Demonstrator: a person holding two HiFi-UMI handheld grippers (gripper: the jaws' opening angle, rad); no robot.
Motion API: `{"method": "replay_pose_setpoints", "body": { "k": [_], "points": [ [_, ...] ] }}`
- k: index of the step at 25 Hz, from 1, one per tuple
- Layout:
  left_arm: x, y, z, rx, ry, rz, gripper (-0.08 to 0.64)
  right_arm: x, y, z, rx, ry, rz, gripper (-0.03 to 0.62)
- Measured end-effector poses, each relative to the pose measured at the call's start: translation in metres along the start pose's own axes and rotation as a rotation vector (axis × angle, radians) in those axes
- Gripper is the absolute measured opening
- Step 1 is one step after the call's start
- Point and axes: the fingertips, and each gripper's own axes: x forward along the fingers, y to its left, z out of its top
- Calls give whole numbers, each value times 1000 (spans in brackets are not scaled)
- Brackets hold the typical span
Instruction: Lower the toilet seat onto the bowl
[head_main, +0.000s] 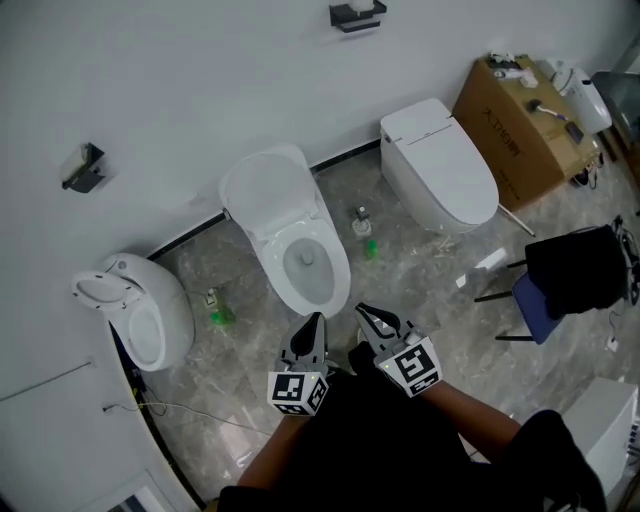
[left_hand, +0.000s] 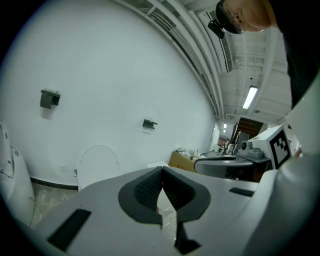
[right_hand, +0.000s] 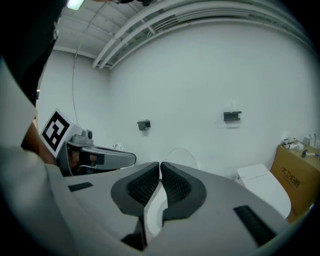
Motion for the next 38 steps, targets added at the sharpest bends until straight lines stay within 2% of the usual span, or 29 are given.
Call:
{"method": "replay_pose_setpoints", "body": {
  "k": [3, 6, 9, 13, 18, 21, 26, 33, 38],
  "points": [
    [-35, -4, 27, -25, -42, 31, 15, -24, 18, 27, 55, -40, -37, 43],
    [-69, -2, 47, 15, -48, 53, 15, -38, 43, 51, 48, -79, -60, 42],
    [-104, 7, 50, 46, -44, 95, 15, -46, 70, 66, 11, -110, -63, 41],
    [-140, 13, 46, 13, -69, 101, 15, -53, 92, 76, -36, -178, -59, 41],
    [-168, 11, 46, -3, -99, 123, 15, -60, 107, 82, -46, -186, -69, 41],
    [-174, 6, 53, -1, -119, 154, 15, -62, 117, 85, -65, -193, -25, 40],
    [-158, -13, 71, 41, -166, 193, 15, -59, 108, 89, -80, -164, 7, 38],
    [-135, -38, 85, 128, -197, 207, 15, -78, 54, 92, -65, -178, -29, 38],
    [-128, -36, 83, 110, -197, 223, 15, -83, 38, 94, -87, -188, -2, 38]
  ]
}}
